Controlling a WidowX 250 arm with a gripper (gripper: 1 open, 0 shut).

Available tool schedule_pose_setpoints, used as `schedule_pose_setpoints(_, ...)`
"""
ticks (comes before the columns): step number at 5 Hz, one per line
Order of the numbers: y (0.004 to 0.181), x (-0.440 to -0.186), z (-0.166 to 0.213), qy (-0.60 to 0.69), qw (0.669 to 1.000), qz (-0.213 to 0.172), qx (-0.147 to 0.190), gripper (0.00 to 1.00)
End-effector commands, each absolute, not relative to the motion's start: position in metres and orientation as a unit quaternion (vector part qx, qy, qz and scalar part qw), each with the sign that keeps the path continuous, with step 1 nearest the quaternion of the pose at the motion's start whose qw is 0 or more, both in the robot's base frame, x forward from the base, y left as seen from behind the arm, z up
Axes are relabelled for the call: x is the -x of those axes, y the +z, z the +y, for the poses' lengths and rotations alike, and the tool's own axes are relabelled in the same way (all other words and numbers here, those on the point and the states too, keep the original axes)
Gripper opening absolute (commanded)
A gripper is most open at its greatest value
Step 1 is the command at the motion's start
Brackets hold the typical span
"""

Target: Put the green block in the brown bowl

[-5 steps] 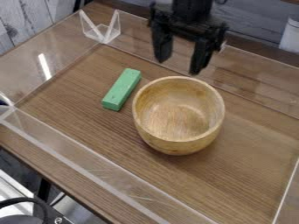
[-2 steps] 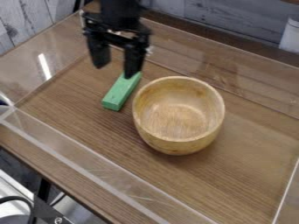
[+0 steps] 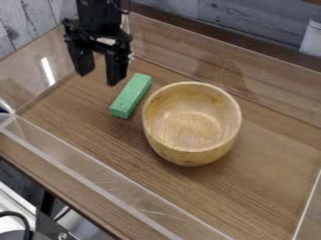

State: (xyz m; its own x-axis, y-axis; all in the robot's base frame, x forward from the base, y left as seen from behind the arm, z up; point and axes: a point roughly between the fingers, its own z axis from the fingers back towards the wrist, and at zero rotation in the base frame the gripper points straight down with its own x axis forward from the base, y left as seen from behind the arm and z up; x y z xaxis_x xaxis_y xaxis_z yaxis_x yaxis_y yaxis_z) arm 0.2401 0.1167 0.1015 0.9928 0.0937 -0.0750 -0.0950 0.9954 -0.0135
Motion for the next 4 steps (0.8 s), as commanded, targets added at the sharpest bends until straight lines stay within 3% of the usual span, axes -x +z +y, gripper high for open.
schedule_pose_setpoints(1,0.094,-0.247,0.126,0.048,0.999,0.013,0.001,1.00)
schedule_pose_setpoints(4,0.074,-0.262,0.133,0.048,0.999,-0.014,0.010,1.00)
